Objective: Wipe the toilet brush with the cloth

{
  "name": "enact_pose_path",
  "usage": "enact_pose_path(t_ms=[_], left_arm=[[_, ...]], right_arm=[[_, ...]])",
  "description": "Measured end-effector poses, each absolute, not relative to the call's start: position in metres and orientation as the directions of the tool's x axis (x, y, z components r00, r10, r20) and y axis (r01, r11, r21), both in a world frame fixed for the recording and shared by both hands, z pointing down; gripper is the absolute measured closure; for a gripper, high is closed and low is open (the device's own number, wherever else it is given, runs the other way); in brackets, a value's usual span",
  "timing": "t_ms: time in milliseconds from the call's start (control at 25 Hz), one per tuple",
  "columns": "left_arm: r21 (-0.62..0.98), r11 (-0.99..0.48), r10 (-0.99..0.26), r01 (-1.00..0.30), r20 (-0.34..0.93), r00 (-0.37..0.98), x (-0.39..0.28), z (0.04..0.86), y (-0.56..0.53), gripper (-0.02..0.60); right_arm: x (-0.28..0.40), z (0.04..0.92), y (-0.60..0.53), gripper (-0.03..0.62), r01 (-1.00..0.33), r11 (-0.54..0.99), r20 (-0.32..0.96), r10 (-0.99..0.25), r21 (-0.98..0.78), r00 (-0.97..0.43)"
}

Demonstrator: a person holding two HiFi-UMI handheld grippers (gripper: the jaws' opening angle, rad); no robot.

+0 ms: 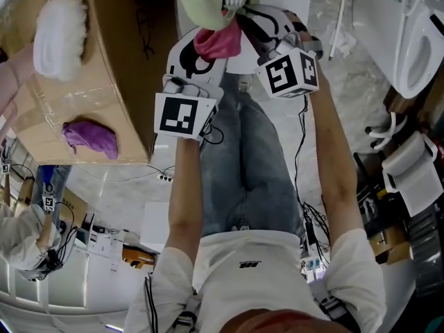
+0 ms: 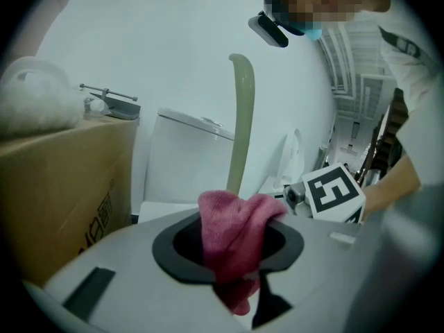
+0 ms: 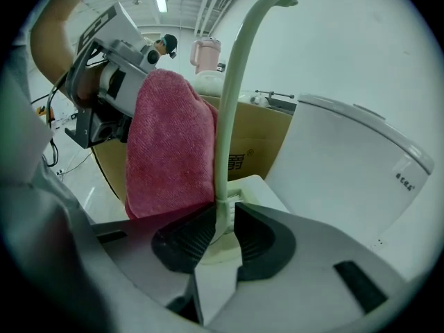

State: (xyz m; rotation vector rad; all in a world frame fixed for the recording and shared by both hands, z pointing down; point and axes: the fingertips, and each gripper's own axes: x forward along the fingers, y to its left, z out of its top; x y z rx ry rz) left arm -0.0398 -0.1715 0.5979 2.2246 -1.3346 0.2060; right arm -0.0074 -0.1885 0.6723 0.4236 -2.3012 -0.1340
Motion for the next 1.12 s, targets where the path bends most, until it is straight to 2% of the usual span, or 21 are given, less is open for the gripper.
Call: enact_pose_path(t_ms=[600, 840, 1120], left_arm=[[0.330, -0.411, -0.760, -0.850, 0.390, 0.519, -0.017, 0.619, -0.203, 0.426], [0.263, -0.398, -0.754, -0.879, 0.452, 0.477, -0.009, 0.645, -0.213, 0.458], [0.256, -0.409, -0.751, -0.876, 0.450, 0.482, -0.010, 0.646, -0.215, 0.477]], right_arm=[[-0.009, 0.688, -0.197, 0.546, -0.238, 0.942, 0.684, -0.334, 0.235, -0.648], [-0.010, 0.691, -0.194, 0.563, -0.209, 0.949, 0.696, -0.315, 0.236, -0.645], [-0.010, 0.690, -0.195, 0.565, -0.215, 0.947, 0.691, -0.320, 0.236, -0.648]])
